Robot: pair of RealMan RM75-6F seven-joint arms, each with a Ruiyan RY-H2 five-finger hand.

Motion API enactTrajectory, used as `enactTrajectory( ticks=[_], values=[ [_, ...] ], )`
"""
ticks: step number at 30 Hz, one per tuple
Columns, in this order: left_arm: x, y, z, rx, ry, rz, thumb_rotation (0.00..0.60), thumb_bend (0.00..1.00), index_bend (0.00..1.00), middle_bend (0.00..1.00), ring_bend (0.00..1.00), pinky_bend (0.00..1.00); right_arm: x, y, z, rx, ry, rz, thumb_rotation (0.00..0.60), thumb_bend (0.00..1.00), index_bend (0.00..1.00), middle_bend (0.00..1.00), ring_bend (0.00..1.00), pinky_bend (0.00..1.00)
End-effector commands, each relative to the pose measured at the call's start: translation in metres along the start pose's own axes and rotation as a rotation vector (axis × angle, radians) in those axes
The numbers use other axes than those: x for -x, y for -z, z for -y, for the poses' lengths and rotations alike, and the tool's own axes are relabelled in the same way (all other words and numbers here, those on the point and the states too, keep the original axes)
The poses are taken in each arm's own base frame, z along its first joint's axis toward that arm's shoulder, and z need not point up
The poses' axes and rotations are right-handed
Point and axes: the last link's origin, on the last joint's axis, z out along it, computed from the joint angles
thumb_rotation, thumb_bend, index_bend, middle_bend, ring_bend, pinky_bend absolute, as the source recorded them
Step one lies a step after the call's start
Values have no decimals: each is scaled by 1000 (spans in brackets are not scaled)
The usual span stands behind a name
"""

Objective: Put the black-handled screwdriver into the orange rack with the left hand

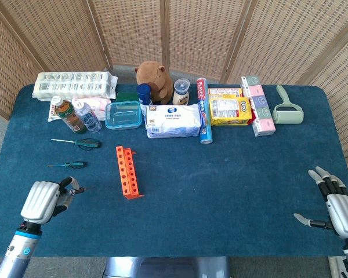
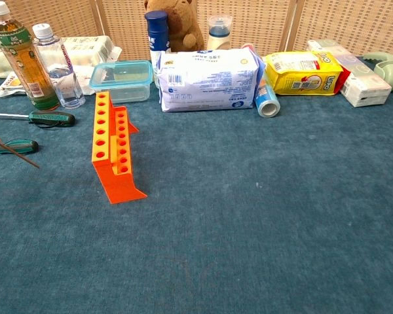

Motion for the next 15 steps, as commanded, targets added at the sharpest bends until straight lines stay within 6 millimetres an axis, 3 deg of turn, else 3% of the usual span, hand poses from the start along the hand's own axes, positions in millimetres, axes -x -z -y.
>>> enactTrajectory(
  ticks=[1,15],
  values=[
    [-5,2,-5,20,24,7,600,416,508,1000,1000,1000,0,0,0,0,1,-1,410,0,37,0,0,0],
    [-36,3,-43,141,113,64,600,416,508,1000,1000,1000,2,-1,1,5,9,3,413,0,36,0,0,0]
  ],
)
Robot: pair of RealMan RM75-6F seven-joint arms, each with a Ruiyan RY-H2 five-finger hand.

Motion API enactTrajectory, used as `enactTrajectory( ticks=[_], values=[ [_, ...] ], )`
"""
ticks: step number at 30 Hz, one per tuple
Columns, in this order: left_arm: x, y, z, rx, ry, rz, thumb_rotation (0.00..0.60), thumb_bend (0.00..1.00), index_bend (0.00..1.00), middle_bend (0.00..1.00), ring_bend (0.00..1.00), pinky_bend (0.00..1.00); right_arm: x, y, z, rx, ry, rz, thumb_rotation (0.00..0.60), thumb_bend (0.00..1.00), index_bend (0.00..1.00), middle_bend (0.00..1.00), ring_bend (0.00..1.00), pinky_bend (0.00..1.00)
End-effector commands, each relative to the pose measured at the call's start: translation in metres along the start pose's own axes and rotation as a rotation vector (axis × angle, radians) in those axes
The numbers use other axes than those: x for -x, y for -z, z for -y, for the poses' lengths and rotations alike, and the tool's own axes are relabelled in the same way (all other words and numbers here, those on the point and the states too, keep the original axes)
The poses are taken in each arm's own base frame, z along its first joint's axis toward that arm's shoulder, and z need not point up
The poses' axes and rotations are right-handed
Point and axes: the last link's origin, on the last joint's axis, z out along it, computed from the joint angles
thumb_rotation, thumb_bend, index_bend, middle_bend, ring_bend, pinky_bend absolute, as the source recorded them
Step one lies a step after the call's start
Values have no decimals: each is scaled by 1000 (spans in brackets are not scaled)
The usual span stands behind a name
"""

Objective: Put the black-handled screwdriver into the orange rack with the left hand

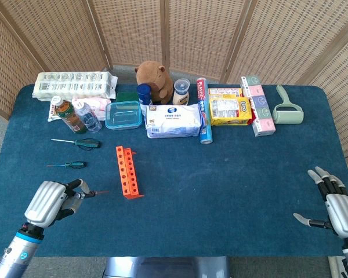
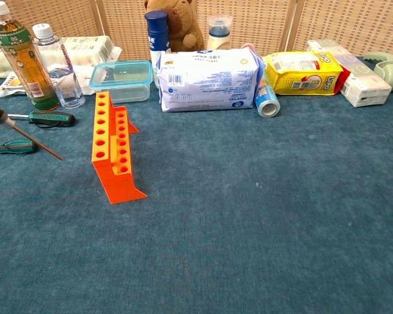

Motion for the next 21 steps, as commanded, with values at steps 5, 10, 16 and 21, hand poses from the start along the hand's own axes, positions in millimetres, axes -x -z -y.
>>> enactTrajectory(
  ticks=[5,10,16,21],
  values=[
    [-18,4,-26,60,-16,23,600,417,508,1000,1000,1000,0,0,0,2,0,0,412,0,36,0,0,0],
    [-26,6,-37,66,-44,4,600,416,508,1000,1000,1000,0,0,0,0,0,0,408,0,37,0,0,0],
    [-24,-5,-40,49,-78,5,600,416,509,1000,1000,1000,0,0,0,4,1,-3,412,0,36,0,0,0],
    [-17,-15,-39,29,-89,18,600,417,508,1000,1000,1000,0,-1,-1,8,-1,0,410,0,36,0,0,0]
  ],
)
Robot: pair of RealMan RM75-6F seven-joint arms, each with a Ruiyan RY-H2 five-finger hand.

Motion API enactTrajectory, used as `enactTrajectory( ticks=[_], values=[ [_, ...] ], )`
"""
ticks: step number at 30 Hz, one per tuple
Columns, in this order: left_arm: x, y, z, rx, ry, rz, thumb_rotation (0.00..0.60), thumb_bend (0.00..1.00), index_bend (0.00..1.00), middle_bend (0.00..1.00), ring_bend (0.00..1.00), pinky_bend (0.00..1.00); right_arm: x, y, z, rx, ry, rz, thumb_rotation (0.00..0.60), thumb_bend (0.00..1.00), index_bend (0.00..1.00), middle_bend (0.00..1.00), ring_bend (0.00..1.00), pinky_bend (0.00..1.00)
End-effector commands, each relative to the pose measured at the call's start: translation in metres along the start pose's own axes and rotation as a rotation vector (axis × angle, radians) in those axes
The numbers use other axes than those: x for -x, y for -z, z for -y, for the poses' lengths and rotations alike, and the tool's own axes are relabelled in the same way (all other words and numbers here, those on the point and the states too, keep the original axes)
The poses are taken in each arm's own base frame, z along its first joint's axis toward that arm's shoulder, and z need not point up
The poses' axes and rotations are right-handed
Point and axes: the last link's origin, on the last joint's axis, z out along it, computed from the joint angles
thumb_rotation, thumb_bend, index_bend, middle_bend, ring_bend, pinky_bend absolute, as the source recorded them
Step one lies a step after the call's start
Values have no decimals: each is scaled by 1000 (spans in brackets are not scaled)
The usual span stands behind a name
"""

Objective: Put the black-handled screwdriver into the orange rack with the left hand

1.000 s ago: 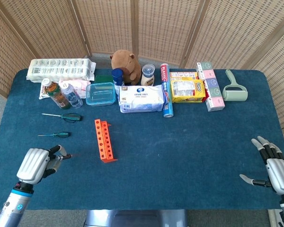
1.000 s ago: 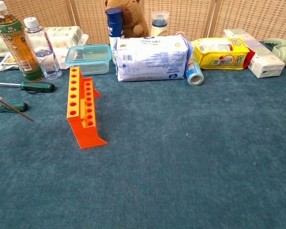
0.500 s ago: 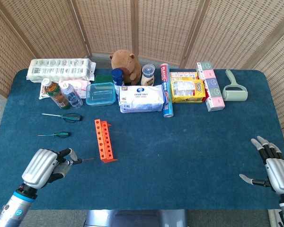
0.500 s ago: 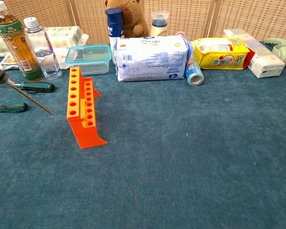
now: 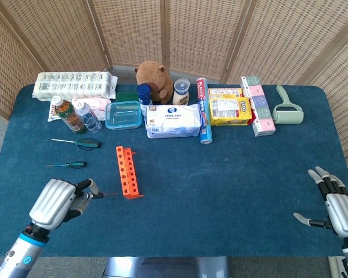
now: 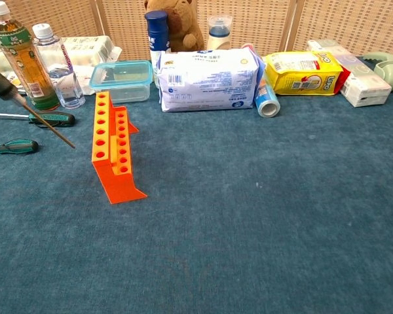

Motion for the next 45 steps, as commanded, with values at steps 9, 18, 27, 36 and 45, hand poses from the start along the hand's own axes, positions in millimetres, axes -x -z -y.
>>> enactTrajectory(
  ticks=[9,18,27,36,45],
  values=[
    [12,-17,-7,0,-11,10,600,416,509,1000,1000,1000,0,1,1,-5,0,2,413,0,36,0,0,0],
    [13,-18,-12,-1,-14,14,600,417,508,1000,1000,1000,-1,0,0,-4,-5,-1,412,0,36,0,0,0],
    [17,-22,-16,8,-9,31,600,416,509,1000,1000,1000,-2,1,0,-4,-7,-3,410,0,37,0,0,0],
    [20,-25,-19,7,-8,40,600,416,509,1000,1000,1000,-4,1,-1,-4,-14,-7,410,0,36,0,0,0],
    [23,-30,-18,-13,-9,52,600,416,508,1000,1000,1000,-4,1,-1,-5,-15,-7,413,0,36,0,0,0]
  ],
)
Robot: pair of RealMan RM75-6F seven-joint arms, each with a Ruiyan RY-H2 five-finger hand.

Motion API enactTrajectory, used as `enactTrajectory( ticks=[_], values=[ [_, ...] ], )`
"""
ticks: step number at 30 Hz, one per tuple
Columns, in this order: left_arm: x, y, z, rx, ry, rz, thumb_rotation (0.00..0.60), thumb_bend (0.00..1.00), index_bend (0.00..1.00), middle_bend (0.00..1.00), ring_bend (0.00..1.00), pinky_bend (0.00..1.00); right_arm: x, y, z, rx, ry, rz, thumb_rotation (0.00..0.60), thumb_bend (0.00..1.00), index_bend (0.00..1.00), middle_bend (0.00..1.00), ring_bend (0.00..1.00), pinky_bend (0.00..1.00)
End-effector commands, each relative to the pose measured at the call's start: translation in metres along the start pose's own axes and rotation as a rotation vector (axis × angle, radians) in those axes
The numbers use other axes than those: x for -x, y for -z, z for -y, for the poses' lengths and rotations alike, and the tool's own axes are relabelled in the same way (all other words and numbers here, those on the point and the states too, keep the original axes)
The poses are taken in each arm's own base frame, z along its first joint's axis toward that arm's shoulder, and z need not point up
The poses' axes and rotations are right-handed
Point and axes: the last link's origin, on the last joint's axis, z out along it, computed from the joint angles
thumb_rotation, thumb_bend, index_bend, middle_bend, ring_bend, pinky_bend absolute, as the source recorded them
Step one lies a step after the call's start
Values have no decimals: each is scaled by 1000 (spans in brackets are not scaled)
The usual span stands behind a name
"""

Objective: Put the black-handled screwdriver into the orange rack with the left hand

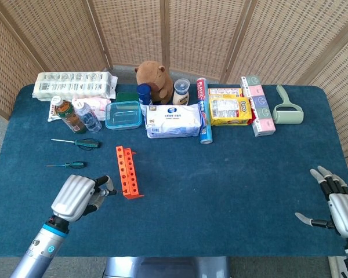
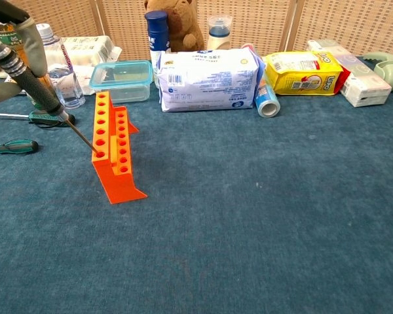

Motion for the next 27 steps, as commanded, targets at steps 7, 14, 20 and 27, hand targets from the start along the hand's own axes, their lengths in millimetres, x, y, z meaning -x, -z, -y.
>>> enactTrajectory(
  ticks=[7,14,20,27],
  values=[
    [-1,-12,-1,-24,-2,13,600,416,509,1000,1000,1000,0,0,0,1,0,1,411,0,36,0,0,0],
    [3,-27,-8,-42,-11,50,600,416,508,1000,1000,1000,0,-1,-1,6,-1,1,410,0,36,0,0,0],
    [8,-35,-11,-75,-24,82,600,416,509,1000,1000,1000,0,-1,-1,6,-4,2,411,0,36,0,0,0],
    [12,-39,-13,-83,-23,90,600,416,508,1000,1000,1000,0,-1,-1,5,-5,4,413,0,36,0,0,0]
  ],
)
